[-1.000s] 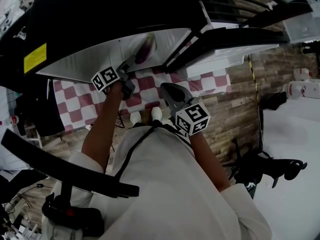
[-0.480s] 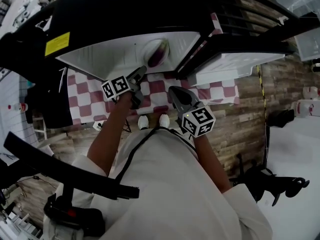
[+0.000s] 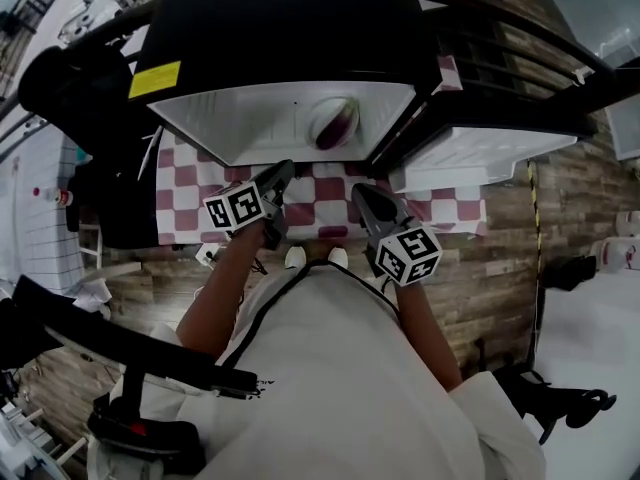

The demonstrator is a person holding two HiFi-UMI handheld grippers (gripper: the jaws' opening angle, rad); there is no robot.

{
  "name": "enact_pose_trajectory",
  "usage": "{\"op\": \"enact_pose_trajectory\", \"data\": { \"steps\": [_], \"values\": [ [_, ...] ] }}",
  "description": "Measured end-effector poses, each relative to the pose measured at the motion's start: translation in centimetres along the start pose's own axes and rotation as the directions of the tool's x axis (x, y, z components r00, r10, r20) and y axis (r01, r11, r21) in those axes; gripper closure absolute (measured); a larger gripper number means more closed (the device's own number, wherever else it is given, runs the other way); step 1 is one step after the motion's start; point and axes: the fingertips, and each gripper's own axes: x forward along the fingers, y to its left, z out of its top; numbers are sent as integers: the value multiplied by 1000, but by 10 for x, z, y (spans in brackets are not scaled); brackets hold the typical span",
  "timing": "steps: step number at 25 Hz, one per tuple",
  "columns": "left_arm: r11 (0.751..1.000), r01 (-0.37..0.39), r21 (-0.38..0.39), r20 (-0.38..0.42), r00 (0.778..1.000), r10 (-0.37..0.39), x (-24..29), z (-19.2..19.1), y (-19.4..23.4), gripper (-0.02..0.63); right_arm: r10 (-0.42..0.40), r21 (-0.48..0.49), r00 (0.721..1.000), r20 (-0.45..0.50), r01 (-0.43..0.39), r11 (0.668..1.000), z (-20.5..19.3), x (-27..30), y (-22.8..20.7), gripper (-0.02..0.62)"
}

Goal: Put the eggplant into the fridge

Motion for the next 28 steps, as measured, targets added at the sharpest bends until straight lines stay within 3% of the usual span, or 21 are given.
{"op": "enact_pose_trajectory", "data": {
  "steps": [12,20,28],
  "values": [
    [989,16,145,85,996,-29,-54,20,-55,600,56,-48,997,52,-53,997,29,-10,13,589],
    [944,29,329,60,997,-52,-67,11,-86,600,72,-62,995,74,-67,996,42,-19,21,589],
    [938,39,345,78,994,-70,-67,12,-86,600,64,-64,996,66,-60,996,41,-14,21,589]
  ]
}}
